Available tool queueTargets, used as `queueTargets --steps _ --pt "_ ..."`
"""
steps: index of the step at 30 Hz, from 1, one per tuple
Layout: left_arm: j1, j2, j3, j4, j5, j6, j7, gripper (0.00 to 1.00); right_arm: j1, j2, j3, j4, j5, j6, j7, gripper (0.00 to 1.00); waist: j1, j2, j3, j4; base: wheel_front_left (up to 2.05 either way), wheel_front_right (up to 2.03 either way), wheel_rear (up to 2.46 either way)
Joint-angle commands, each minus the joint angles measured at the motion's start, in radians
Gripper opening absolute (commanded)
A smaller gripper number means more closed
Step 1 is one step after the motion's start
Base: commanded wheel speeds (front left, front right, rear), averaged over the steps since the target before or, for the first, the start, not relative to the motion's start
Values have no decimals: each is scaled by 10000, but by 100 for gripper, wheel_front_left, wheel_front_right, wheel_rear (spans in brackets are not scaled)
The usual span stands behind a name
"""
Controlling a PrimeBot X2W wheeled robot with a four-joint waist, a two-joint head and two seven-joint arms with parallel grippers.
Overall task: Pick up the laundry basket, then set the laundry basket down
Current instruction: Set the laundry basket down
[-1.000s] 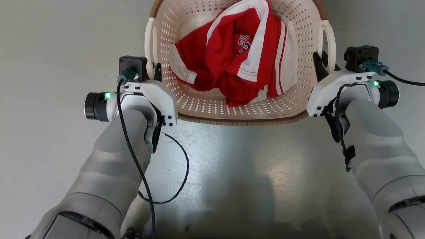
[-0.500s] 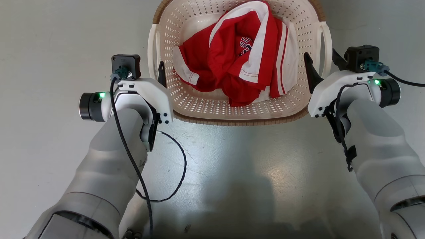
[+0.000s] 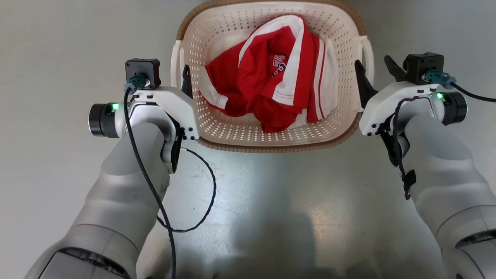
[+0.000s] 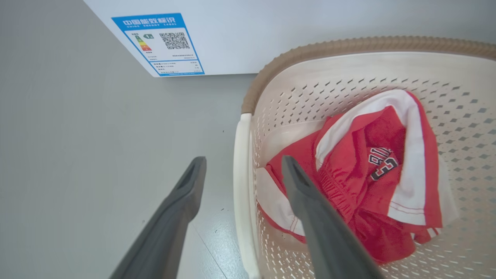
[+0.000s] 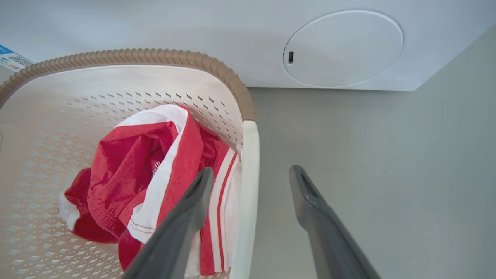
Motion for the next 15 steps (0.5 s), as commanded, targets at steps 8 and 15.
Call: queueTargets --steps 8,15 --pt "952 511 784 -1082 437 69 -91 100 1009 253 260 -743 556 63 -134 100 0 0 -737 -228 0 0 0" --pt "2037 699 1691 -2511 1022 81 -91 100 1848 253 323 -1875 1231 63 -135 100 0 0 -1665 -417 0 0 0"
